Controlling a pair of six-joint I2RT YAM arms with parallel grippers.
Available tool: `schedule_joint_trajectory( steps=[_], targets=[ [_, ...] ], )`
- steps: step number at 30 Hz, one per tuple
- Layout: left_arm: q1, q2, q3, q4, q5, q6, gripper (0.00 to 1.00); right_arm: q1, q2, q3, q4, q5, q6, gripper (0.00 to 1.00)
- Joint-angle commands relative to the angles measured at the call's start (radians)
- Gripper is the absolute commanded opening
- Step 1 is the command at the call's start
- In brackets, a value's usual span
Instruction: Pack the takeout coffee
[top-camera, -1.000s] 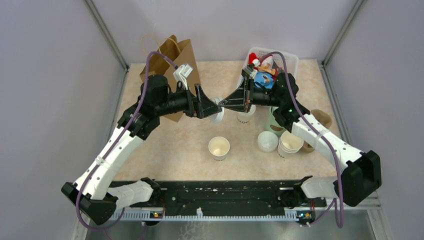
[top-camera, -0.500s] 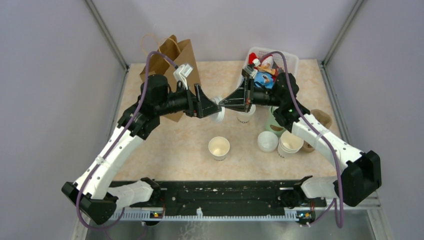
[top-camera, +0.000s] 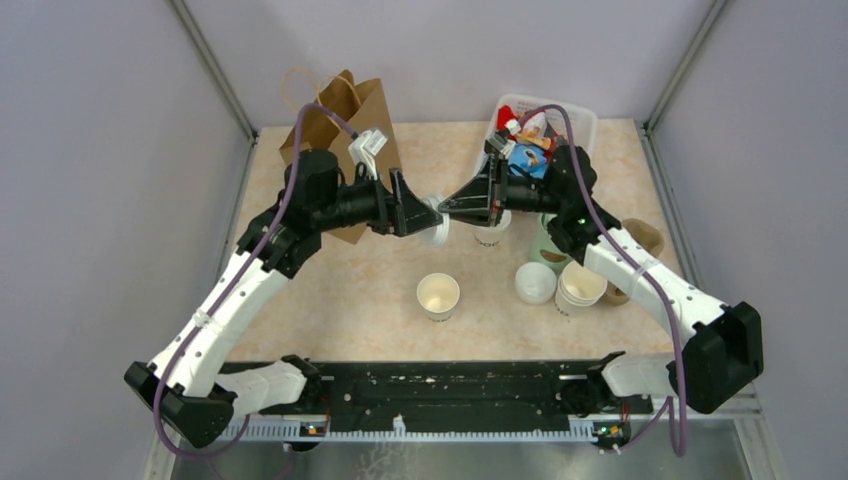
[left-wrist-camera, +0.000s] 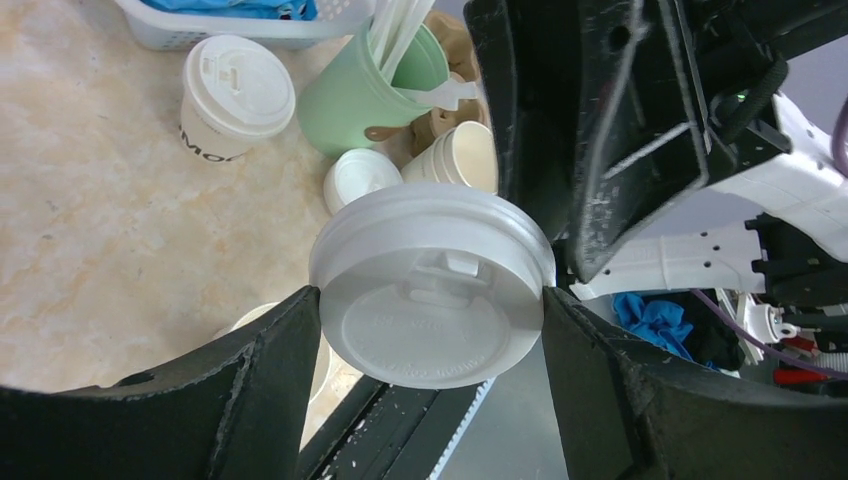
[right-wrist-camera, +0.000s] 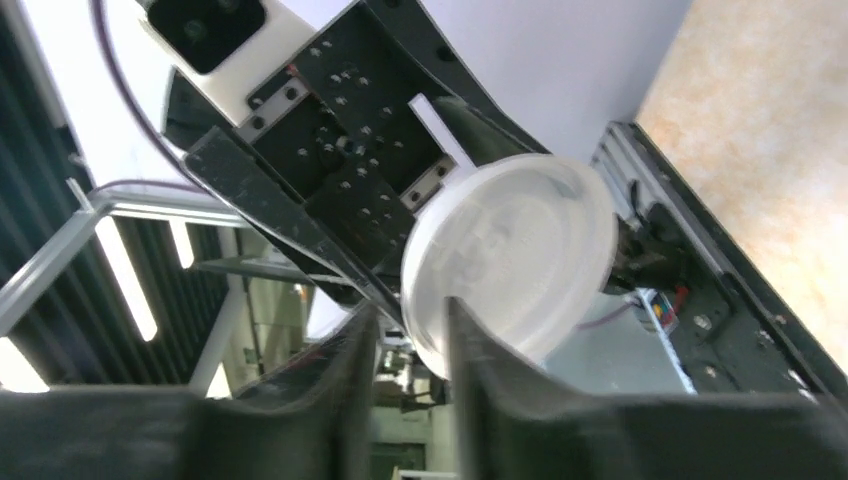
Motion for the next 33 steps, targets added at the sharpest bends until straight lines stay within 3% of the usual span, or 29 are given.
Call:
schedule_joint_trajectory(
  steps=[1,5,7,9,15,24,33],
  targets=[
    [0.001,0.005,0.013,-0.079,-0.05,0.033,0.75,-0.062,-0.062,0.008,-0.191,0.024,-0.139,0.39],
    [-0.001,0.042,0.029,-0.193,-0.083,0.075,0.76,-0.22,-0.082,0.134,-0.732,0.148,-0.507,0.6],
    [-0.013,0.067,0.033,-0.246,-0.119,0.104,0.73,-0.251,-0.055,0.244,-0.978,0.271,-0.702,0.62],
    [-0.055,0.096,0.035,-0.28,-0.174,0.135,0.73,-0.253,-0.021,0.321,-1.113,0.349,-0.823,0.62],
    [-0.252,0.265,0.098,-0.402,-0.439,0.199,0.7,-0.252,-0.044,0.324,-1.127,0.393,-0.87,0.64],
    [-0.323,0.371,0.092,-0.427,-0.512,0.26,0.69,-0.252,-0.052,0.352,-1.118,0.405,-0.884,0.74],
    [-0.356,0.419,0.09,-0.417,-0.557,0.277,0.71,-0.252,-0.06,0.34,-1.114,0.396,-0.883,0.75]
  ],
)
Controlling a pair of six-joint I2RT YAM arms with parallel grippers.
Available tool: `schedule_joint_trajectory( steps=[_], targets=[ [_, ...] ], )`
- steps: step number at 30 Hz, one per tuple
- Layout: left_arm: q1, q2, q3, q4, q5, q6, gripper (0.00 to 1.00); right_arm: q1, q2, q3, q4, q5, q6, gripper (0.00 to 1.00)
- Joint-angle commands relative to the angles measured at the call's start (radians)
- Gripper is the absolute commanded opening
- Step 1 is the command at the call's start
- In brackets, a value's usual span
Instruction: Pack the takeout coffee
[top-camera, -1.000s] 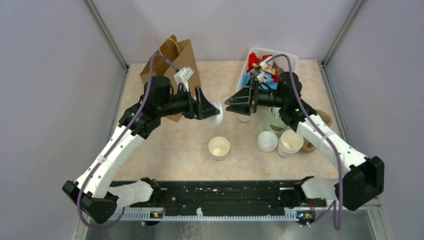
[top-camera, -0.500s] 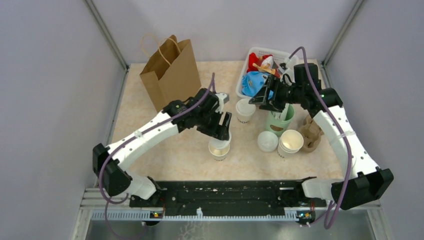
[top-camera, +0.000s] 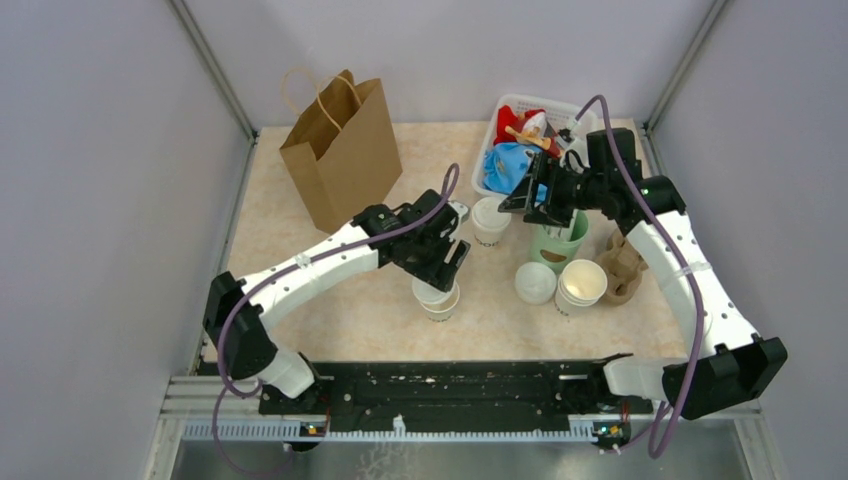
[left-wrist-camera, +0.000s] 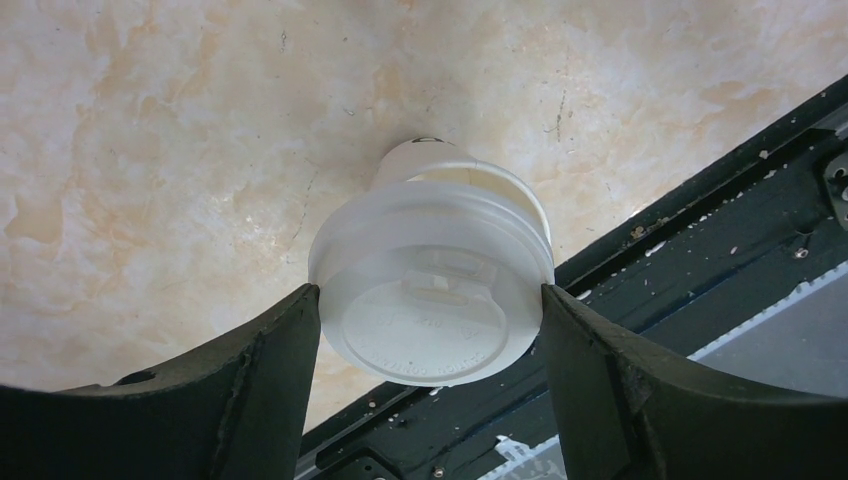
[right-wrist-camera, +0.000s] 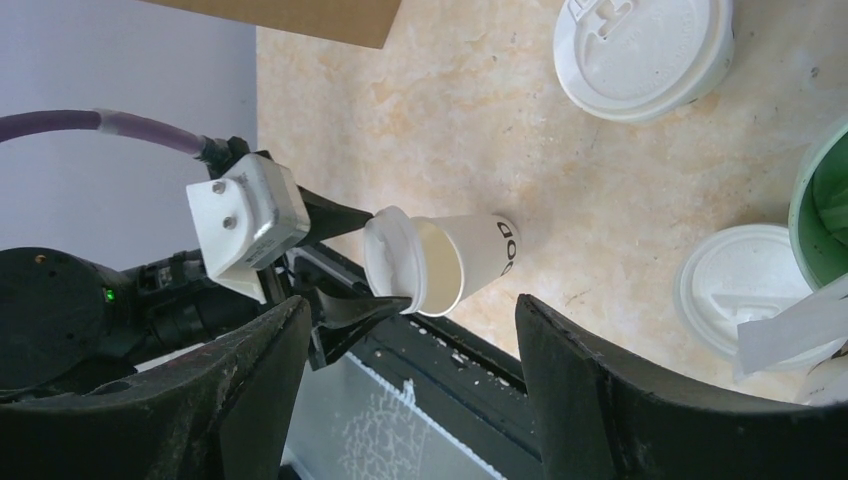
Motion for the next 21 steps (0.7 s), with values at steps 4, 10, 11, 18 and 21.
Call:
schedule_joint_trajectory(
  steps=[4,10,11,18,21],
  targets=[
    [-0.029,0.041,0.035,0.006,-0.034,0.027,0.71,0.004,-0.034,0.027,0.011,0.003,-0.02,0.75],
    [-0.045,0.07,0.052,-0.003,-0.048,0.035,0.74,0.004,-0.041,0.015,0.018,-0.001,-0.015,0.75],
    [-0.047,0.074,0.057,-0.005,-0.048,0.037,0.74,0.004,-0.042,0.012,0.021,-0.003,-0.015,0.75],
    [-0.06,0.101,0.08,-0.027,-0.05,0.049,0.75,0.004,-0.052,-0.01,0.035,-0.01,-0.003,0.74],
    [-0.06,0.111,0.085,-0.032,-0.053,0.051,0.77,0.004,-0.053,-0.017,0.037,-0.015,-0.003,0.74]
  ],
)
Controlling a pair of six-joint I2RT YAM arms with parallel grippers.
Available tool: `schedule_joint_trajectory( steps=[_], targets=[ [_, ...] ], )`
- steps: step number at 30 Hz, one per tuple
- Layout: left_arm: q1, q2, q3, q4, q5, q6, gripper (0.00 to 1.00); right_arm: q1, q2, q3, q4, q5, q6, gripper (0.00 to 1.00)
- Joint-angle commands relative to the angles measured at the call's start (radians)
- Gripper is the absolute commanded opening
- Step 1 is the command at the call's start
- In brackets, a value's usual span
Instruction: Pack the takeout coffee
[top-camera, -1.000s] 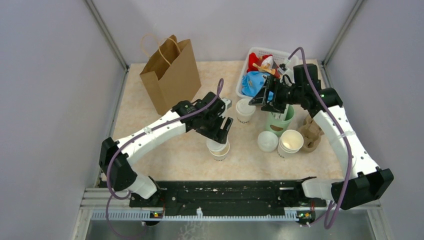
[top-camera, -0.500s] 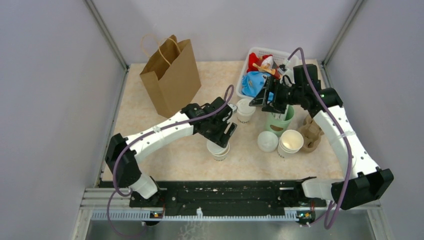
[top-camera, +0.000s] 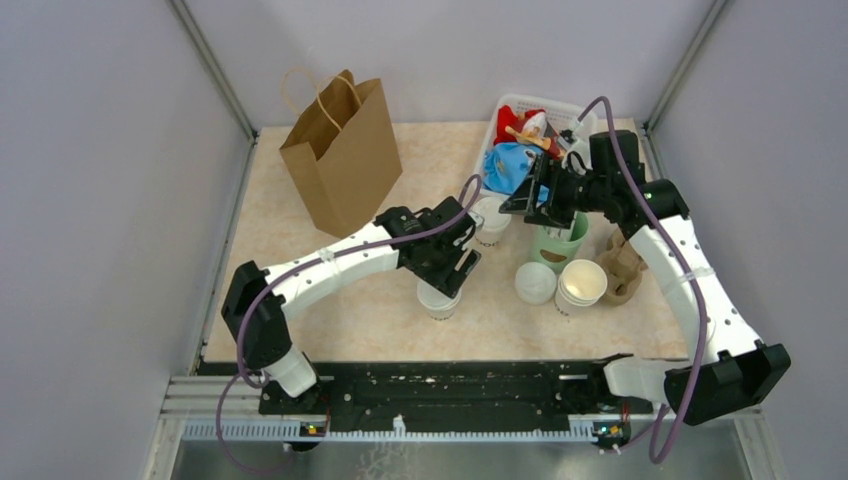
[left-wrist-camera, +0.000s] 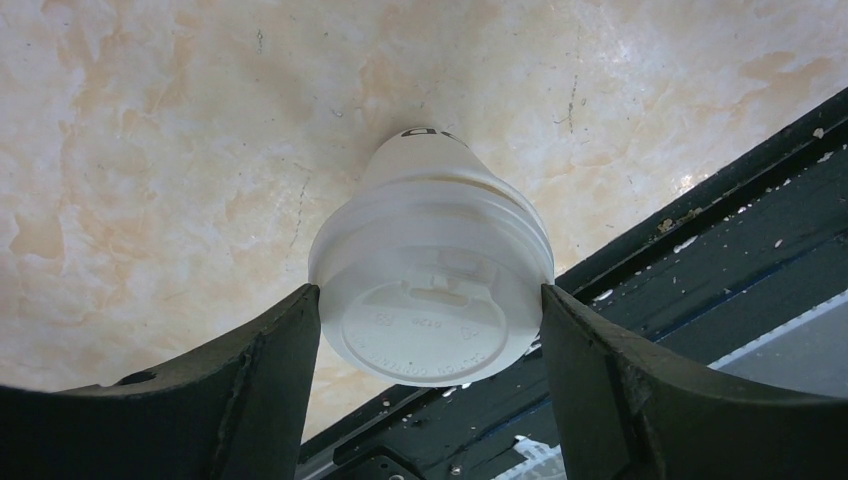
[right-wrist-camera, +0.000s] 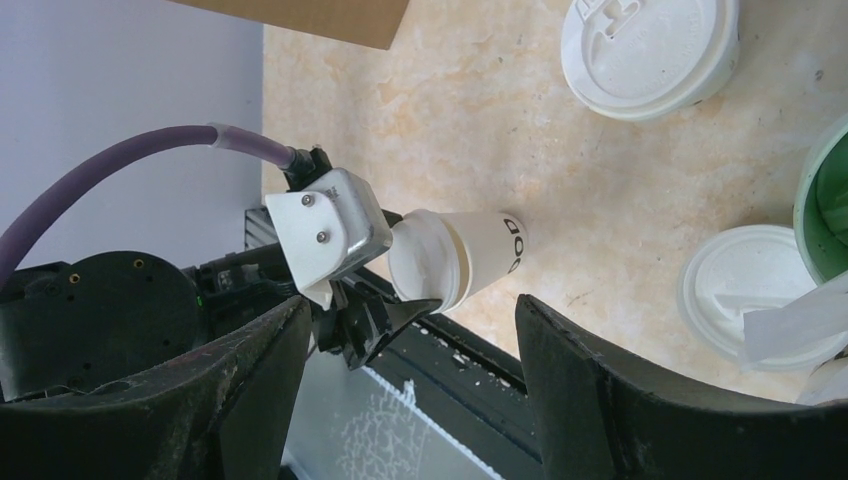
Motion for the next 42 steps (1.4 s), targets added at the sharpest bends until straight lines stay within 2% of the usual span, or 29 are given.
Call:
schedule_joint_trajectory(
  steps=[1,15,26,30,32,35,39,42],
  targets=[
    [-0.008,0.015,0.045,-0.013,-0.011,0.019,0.78,0.004,-0.03,-0.009,0.03,-0.012,-0.001,0.74],
    [-0.009,0.034,0.065,-0.023,-0.005,0.024,0.9,0.004,-0.027,-0.018,0.028,-0.02,-0.009,0.74],
    [-0.009,-0.03,0.075,-0.029,-0.003,-0.004,0.98,0.006,-0.01,-0.03,0.006,-0.025,-0.033,0.74],
    [-0.004,-0.085,0.11,-0.071,-0.028,-0.047,0.98,0.081,0.043,0.018,-0.055,0.034,-0.095,0.73],
    [0.014,-0.129,0.093,-0.063,-0.015,-0.073,0.96,0.152,0.084,0.039,-0.082,0.067,-0.114,0.72],
    [0.076,-0.193,0.038,-0.045,0.034,-0.115,0.91,0.263,0.134,0.031,-0.082,0.09,-0.114,0.64],
    [0.236,-0.272,-0.118,0.053,0.275,-0.155,0.74,0.347,0.168,-0.054,-0.017,0.067,-0.072,0.47],
    [0.31,-0.293,-0.206,0.127,0.399,-0.186,0.67,0.375,0.18,-0.12,0.046,0.037,-0.039,0.38]
  ],
)
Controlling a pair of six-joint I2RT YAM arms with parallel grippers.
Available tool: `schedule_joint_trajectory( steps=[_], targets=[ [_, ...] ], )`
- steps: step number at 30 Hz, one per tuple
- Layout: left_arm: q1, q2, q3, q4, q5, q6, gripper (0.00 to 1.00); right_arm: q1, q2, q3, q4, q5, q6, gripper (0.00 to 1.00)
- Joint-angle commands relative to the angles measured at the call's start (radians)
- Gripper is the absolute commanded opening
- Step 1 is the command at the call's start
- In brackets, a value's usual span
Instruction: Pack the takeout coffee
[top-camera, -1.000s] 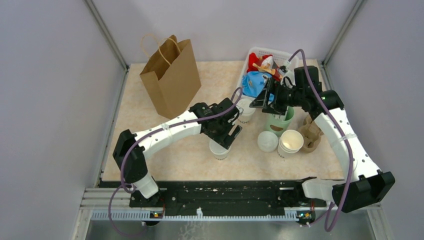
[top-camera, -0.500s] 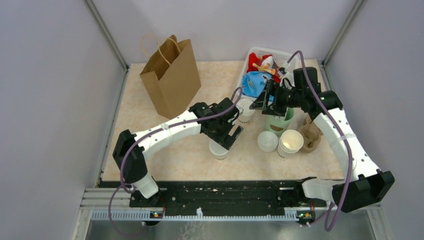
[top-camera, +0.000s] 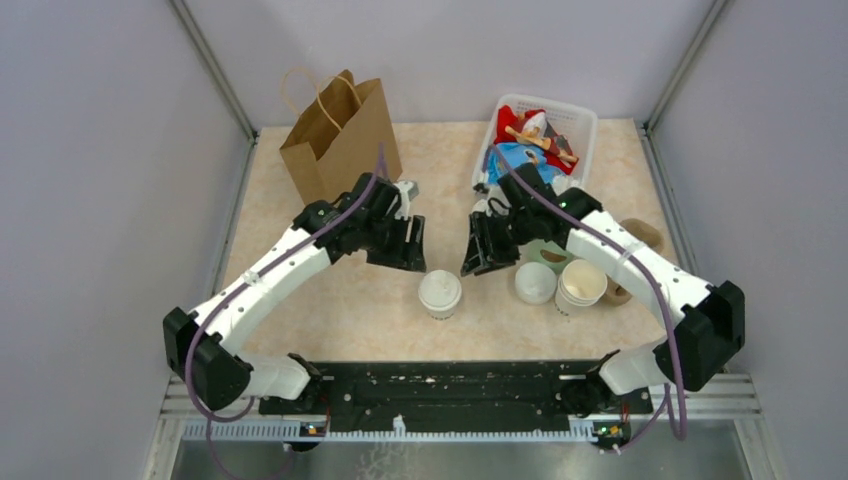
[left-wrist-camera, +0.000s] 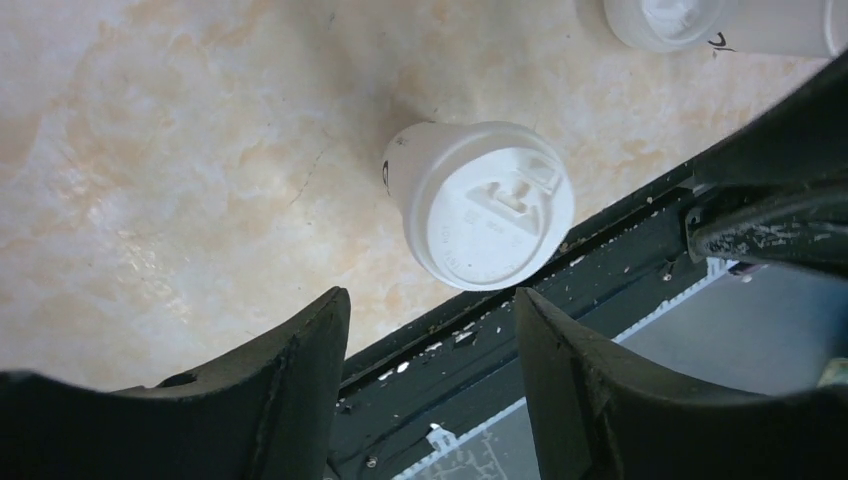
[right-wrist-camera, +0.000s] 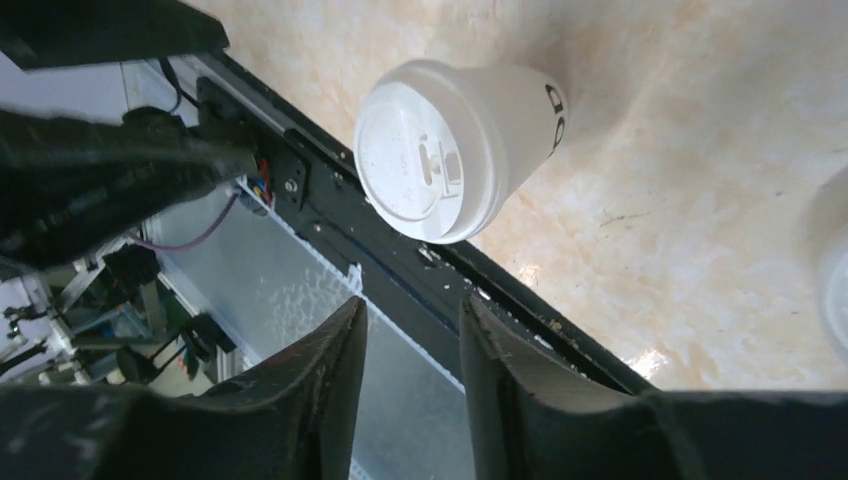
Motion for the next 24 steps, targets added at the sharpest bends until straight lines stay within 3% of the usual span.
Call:
schedule_joint_trajectory(
  steps=[1,5,11,24],
  targets=[
    [0.083,-0.014,-0.117,0.116,0.228,-0.07,0.67,0.031,0.005,-0.083,0.101,-0.03,0.048,0.35],
    [0.106,-0.006,-0.177,0.16,0.284,-0.092,0.65,0.032,0.018,-0.165,0.157,-0.074,0.081,0.29],
    [0.124,0.044,-0.199,0.158,0.323,-0.083,0.6,0.032,0.028,-0.24,0.213,-0.083,0.101,0.3],
    [0.123,0.074,-0.231,0.181,0.328,-0.073,0.47,0.032,0.054,-0.227,0.237,-0.008,0.141,0.22]
  ],
)
